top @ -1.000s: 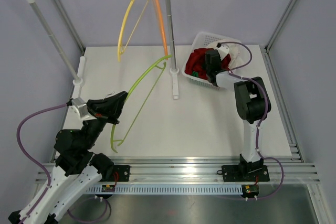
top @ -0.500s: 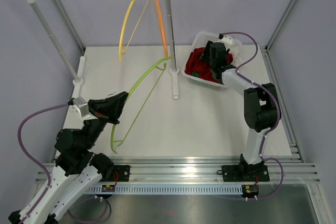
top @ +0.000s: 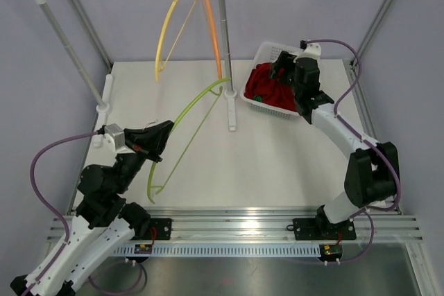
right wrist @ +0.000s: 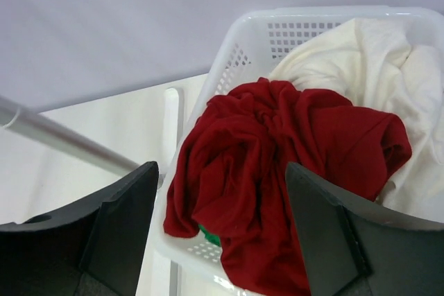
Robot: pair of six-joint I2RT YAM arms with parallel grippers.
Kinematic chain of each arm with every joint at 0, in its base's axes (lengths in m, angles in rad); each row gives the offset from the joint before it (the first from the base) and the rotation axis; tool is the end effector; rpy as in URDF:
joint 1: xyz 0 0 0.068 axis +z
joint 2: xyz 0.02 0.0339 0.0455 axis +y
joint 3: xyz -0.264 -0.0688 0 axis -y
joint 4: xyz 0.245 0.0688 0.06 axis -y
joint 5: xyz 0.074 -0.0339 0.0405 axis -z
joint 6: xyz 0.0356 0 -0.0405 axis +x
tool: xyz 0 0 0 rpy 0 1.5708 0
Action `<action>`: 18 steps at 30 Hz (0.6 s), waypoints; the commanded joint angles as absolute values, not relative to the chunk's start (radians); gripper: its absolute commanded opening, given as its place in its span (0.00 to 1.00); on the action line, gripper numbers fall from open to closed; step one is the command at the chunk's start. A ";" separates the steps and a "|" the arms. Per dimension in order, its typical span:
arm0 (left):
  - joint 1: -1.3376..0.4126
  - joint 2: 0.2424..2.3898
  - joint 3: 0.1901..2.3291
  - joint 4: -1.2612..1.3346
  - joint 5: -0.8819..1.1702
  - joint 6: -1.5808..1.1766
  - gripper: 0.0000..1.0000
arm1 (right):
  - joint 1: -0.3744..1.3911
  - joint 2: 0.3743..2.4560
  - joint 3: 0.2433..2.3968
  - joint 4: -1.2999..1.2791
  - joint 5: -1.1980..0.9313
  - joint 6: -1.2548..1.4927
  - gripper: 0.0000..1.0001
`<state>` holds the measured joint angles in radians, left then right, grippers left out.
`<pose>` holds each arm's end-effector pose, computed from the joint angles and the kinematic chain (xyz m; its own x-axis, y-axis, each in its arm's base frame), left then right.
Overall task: Remove the t-shirt from the hanger
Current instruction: Place the tshirt into the basket
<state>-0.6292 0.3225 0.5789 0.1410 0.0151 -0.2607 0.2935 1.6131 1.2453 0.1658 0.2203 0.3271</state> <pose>0.0744 -0.0548 0.3598 0.1478 -0.4263 -0.8924 0.6601 0.7145 -0.2320 0.3735 0.1048 0.3233 -0.2067 0.2651 -0.9418 -0.0116 0.9619 0.2732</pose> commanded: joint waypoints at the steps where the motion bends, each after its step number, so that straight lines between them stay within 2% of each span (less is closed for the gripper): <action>1: -0.629 0.342 0.626 0.178 0.006 -0.248 0.00 | 0.298 1.487 1.149 0.202 0.114 0.275 0.81; 13: -0.629 0.387 0.650 0.161 0.034 -0.250 0.00 | 0.298 1.079 0.939 0.169 0.005 0.284 0.83; 18: -0.629 0.402 0.660 0.150 0.032 -0.247 0.00 | 0.299 0.991 0.907 0.163 -0.127 0.318 0.88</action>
<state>-0.6292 0.3908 0.6006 0.0967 0.0219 -0.2584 0.2943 1.0306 0.9222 0.1520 -0.0242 0.2981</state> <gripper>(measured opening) 0.020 0.879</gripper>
